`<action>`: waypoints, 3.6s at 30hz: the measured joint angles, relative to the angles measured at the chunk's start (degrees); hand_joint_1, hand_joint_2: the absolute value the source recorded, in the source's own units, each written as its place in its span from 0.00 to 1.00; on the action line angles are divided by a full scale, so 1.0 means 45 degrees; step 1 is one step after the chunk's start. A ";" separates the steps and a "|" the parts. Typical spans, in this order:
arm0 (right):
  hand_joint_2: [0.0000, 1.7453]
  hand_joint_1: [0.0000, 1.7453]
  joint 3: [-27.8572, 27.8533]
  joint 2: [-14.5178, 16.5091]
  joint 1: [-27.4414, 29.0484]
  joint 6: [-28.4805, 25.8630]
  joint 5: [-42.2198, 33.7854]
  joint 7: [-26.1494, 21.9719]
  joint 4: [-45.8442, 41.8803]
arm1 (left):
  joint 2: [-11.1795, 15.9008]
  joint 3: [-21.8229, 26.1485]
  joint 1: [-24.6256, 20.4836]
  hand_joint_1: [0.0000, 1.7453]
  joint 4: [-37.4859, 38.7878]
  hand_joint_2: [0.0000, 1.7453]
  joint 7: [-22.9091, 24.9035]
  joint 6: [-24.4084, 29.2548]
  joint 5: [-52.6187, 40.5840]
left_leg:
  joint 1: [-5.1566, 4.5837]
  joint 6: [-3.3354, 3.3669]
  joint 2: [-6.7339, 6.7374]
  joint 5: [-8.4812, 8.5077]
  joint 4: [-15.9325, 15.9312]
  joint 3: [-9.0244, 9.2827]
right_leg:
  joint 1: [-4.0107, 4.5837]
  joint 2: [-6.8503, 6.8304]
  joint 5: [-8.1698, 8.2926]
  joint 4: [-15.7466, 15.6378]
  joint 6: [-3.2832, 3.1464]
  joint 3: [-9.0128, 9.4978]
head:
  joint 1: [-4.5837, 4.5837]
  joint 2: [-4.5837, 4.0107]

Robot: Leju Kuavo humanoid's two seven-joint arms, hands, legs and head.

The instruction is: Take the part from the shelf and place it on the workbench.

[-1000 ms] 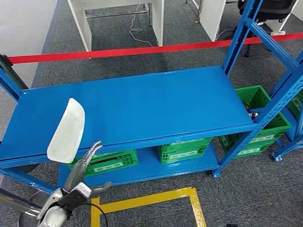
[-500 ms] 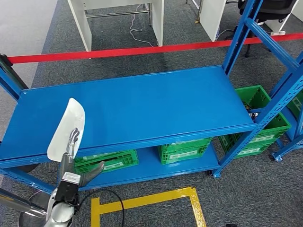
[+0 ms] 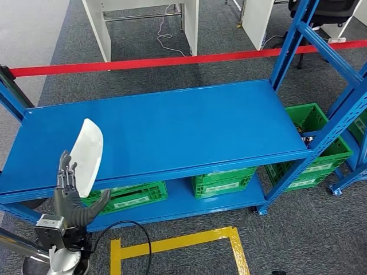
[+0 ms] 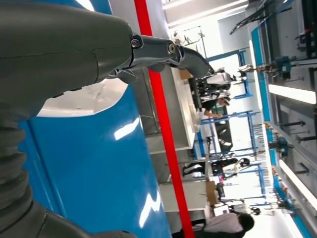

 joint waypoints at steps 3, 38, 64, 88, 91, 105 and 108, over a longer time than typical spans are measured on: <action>1.00 0.00 -0.0011 0.0008 -0.0006 0.0045 0.0108 -0.0007 0.0000 | 0.0075 0.0009 0.0043 0.00 -0.0251 1.00 0.0000 0.0002 -0.0189 | -0.0001 0.0000 -0.0001 0.0000 0.0000 -0.0001 | -0.0001 -0.0004 0.0000 0.0000 0.0000 0.0001 | 0.0001 0.0000; 1.00 0.00 -0.0115 0.0039 -0.0219 0.0278 0.1049 0.0292 0.0000 | -0.0644 -0.0476 -0.2684 0.00 0.4779 1.00 0.1909 0.3105 -0.6320 | -0.0002 0.0001 0.0002 0.0000 0.0014 0.0013 | -0.0001 0.0008 0.0009 0.0000 0.0012 -0.0011 | -0.0001 0.0000; 1.00 0.00 -0.0376 0.0044 -0.0252 0.0603 0.2084 0.0746 0.0005 | -0.0831 0.0925 -0.4077 0.00 0.5815 1.00 0.6176 0.3843 -1.4367 | -0.0001 0.0001 0.0002 0.0001 0.0024 0.0004 | 0.0000 0.0009 0.0016 0.0001 0.0023 -0.0010 | -0.0001 0.0000; 1.00 0.00 -0.0587 0.0044 -0.0299 0.0978 0.2653 0.0997 0.0005 | -0.0314 0.2076 -0.5015 0.00 0.7116 1.00 0.8598 0.3849 -1.5920 | 0.0000 0.0000 0.0004 0.0002 0.0029 0.0004 | 0.0001 0.0011 0.0018 0.0001 0.0025 -0.0011 | 0.0000 0.0000; 1.00 0.00 -0.0641 0.0044 -0.0313 0.0996 0.2687 0.1012 0.0005 | -0.0153 0.2034 -0.5138 0.00 0.7455 1.00 0.8767 0.3849 -1.5961 | 0.0000 0.0000 0.0005 0.0002 0.0030 0.0005 | 0.0002 0.0014 0.0018 0.0002 0.0025 -0.0012 | -0.0001 0.0000; 1.00 0.00 -0.0656 0.0044 -0.0367 0.1072 0.2830 0.1031 0.0005 | 0.0274 0.1906 -0.5864 0.00 0.8577 1.00 0.9854 0.3870 -1.6653 | -0.0001 0.0000 0.0005 0.0001 0.0038 -0.0001 | 0.0000 0.0012 0.0019 0.0001 0.0026 -0.0003 | 0.0001 0.0000; 1.00 0.00 -0.0664 0.0044 -0.0375 0.1106 0.2911 0.1069 0.0005 | 0.0454 0.1810 -0.6130 0.05 0.8957 1.00 1.0142 0.3845 -1.6814 | -0.0001 0.0000 0.0006 0.0002 0.0038 -0.0001 | 0.0001 0.0014 0.0020 0.0001 0.0027 0.0004 | 0.0000 0.0000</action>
